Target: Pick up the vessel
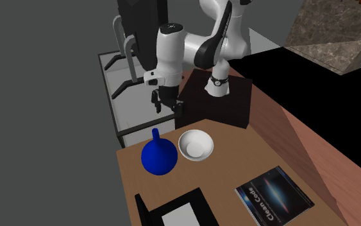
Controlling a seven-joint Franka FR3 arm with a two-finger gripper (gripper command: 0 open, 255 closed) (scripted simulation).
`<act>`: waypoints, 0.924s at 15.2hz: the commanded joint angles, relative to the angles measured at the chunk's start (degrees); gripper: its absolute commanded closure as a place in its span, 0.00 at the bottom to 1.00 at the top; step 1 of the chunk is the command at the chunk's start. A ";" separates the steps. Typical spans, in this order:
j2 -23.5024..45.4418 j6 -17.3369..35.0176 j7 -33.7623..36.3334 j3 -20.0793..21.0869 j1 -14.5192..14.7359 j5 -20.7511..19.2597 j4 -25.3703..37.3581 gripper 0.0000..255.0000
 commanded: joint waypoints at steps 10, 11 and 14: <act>12.27 5.31 -2.50 -0.11 -1.89 3.42 9.32 0.00; 12.61 5.97 -2.57 -0.06 -1.92 3.53 8.99 0.00; 13.16 7.01 -2.68 0.01 -1.97 3.70 8.50 0.00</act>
